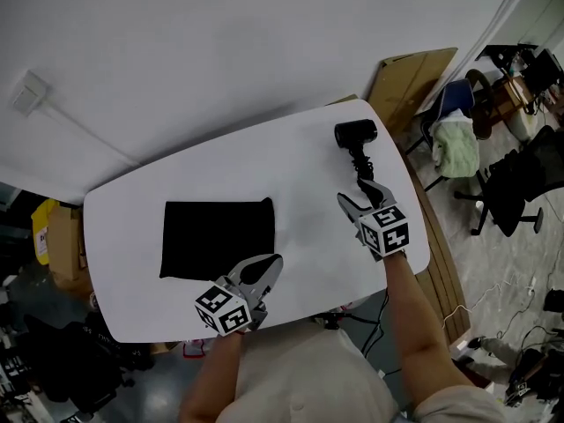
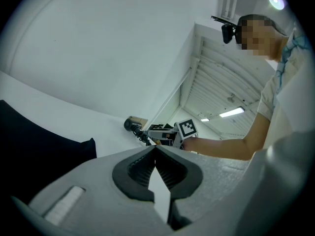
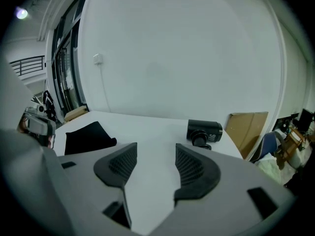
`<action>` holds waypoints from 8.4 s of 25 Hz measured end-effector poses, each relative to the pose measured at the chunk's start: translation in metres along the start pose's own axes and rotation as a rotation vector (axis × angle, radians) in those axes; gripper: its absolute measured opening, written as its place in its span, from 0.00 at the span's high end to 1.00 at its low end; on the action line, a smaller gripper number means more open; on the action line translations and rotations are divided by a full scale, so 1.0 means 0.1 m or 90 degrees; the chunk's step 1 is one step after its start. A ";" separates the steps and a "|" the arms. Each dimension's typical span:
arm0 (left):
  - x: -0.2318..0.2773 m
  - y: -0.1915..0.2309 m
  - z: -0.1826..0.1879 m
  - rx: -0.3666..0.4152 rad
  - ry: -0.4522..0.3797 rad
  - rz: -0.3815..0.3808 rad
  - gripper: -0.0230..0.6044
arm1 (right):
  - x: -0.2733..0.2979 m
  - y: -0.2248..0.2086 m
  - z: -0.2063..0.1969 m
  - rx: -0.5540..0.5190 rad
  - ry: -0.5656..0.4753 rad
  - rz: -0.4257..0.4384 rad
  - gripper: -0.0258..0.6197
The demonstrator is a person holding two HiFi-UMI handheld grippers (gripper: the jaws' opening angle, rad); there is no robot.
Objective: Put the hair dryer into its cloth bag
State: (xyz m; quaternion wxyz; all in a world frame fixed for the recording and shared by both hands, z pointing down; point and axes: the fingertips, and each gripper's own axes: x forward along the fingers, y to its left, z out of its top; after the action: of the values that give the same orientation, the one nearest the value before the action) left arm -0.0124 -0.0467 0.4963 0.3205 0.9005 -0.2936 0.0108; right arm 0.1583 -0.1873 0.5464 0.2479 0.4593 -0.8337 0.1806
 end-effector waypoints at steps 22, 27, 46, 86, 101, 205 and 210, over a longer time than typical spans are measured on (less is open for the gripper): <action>0.11 0.08 -0.08 -0.021 0.008 0.006 0.95 | 0.31 -0.76 -0.25 0.031 0.076 -0.128 0.51; 0.15 0.09 -0.07 -0.023 0.009 0.006 0.95 | 0.43 -0.93 -0.30 0.040 0.104 -0.156 0.47; 0.16 0.15 -0.04 -0.027 0.011 0.021 0.95 | 0.81 -1.17 -0.56 0.056 0.201 -0.181 0.54; -0.03 0.34 -0.29 -0.003 0.045 0.094 0.95 | 0.10 0.54 -1.24 -0.045 0.204 -0.024 0.56; 0.07 0.84 -0.30 0.041 0.116 0.258 0.73 | 0.02 0.69 -1.30 -0.050 0.191 -0.011 0.56; -0.24 1.21 0.14 -0.268 0.199 0.209 0.93 | -0.28 1.98 -0.96 -0.358 0.070 0.259 0.59; -0.21 1.18 0.10 -0.268 0.211 0.197 0.93 | -0.23 2.03 -0.97 -0.414 0.079 0.282 0.59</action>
State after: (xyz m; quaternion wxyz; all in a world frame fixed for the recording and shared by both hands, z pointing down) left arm -0.0944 -0.1156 0.5512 0.5381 0.7448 -0.3669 0.1455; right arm 0.0189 -0.0159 0.5973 0.3852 0.1542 -0.9097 -0.0164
